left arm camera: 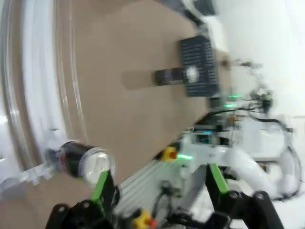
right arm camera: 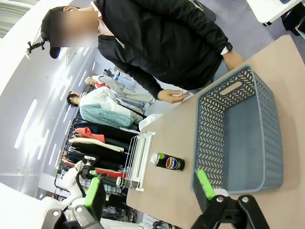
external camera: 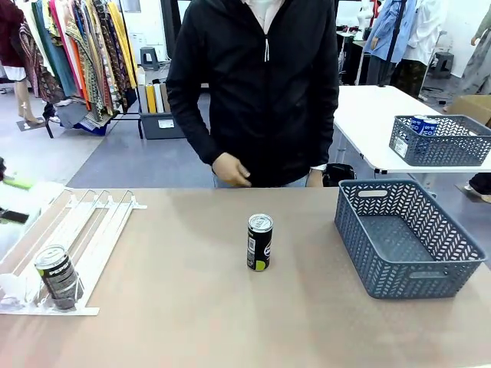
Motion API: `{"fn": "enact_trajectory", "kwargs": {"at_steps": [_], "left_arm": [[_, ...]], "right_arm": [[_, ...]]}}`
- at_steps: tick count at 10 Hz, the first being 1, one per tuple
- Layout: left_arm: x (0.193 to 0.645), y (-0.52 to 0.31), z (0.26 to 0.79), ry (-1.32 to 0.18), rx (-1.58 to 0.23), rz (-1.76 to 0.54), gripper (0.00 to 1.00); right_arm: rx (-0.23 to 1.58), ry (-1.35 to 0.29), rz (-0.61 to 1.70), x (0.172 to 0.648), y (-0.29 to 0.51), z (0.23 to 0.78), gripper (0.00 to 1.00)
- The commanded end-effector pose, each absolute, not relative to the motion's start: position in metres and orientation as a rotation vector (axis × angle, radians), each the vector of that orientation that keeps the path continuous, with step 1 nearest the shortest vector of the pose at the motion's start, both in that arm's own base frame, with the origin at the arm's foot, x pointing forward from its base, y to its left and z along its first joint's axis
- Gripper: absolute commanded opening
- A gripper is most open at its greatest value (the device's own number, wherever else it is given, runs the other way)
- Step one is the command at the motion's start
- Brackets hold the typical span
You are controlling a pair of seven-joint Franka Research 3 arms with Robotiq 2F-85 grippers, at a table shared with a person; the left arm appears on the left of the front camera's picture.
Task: Retrieve and store the cans from the dispenser.
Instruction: Pick up one can from the Automatic Can Dispenser and place it in the middle of the table.
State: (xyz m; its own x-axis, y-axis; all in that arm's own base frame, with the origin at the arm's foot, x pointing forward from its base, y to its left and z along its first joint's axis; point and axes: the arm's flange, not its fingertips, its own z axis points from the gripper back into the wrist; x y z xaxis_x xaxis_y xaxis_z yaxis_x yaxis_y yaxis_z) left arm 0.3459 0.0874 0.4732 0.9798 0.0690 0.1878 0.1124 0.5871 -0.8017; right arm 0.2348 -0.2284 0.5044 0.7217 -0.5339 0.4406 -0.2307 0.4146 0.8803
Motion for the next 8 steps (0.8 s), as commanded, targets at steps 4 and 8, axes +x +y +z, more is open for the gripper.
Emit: {"fn": "enact_trajectory", "kwargs": {"at_steps": [4,8], "left_arm": [[0.342,-0.003,0.524,0.113,0.012,0.078,1.0],[0.336,-0.012,0.523,-0.049,-0.124,0.119,1.0]], "right_arm": [[1.164,-0.818,-0.202,0.238,-0.229,0.507,1.0],[1.164,-0.818,-0.202,0.238,-0.229,0.507,1.0]]}}
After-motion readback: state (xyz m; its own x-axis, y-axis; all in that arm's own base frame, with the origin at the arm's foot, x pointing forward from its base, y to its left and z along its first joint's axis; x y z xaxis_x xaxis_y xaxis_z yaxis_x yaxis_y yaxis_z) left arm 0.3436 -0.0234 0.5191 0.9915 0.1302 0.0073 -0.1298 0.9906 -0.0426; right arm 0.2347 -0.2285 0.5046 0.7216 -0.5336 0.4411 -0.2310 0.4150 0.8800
